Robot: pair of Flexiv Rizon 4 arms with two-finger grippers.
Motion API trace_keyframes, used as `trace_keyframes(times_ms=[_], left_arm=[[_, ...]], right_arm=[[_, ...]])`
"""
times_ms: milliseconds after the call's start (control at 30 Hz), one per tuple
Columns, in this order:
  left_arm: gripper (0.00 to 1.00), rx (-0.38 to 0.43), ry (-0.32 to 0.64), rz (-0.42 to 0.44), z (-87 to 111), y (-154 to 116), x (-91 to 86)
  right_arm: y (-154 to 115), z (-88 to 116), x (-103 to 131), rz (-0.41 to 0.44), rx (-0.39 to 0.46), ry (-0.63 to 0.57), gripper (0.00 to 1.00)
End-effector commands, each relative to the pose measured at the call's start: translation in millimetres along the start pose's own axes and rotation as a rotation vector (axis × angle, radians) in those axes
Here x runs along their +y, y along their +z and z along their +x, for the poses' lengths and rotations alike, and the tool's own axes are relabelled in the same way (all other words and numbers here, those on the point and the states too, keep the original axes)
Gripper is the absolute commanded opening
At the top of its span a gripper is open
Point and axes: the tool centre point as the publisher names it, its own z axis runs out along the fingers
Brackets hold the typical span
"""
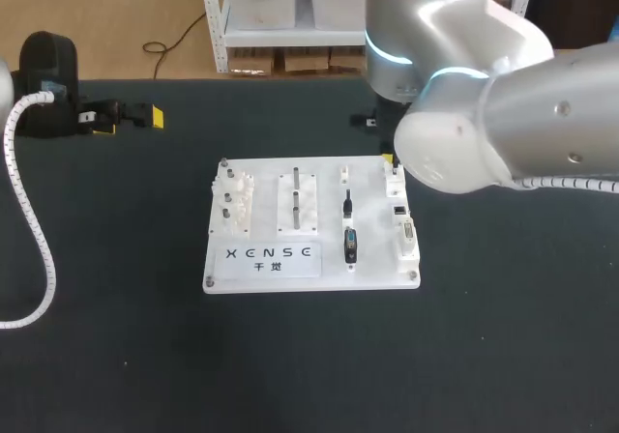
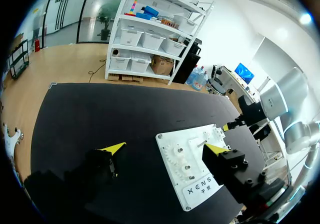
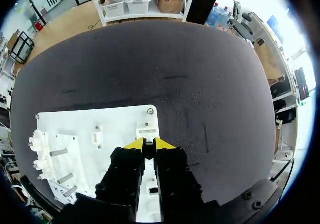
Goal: Insert the USB connector, Ethernet cable, and multi-pin plug into their matching sockets one by one.
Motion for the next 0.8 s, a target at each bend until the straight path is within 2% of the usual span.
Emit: trace_keyframes(times_ms=[33, 400, 800], left_arm=[[1.00, 0.000, 0.000, 0.000, 0.0, 0.0, 0.0], [1.00, 0.000, 0.000, 0.000, 0.0, 0.0, 0.0], [1.00, 0.000, 0.000, 0.000, 0.0, 0.0, 0.0]], right_arm=[[-0.3, 2.9, -1.7, -0.001, -0.002, 0.002, 0.00], [2.5, 8.6, 0.9, 0.001, 0.010, -0.006, 0.00], [5.0, 4.5, -3.6, 0.016, 0.015, 0.020, 0.00]])
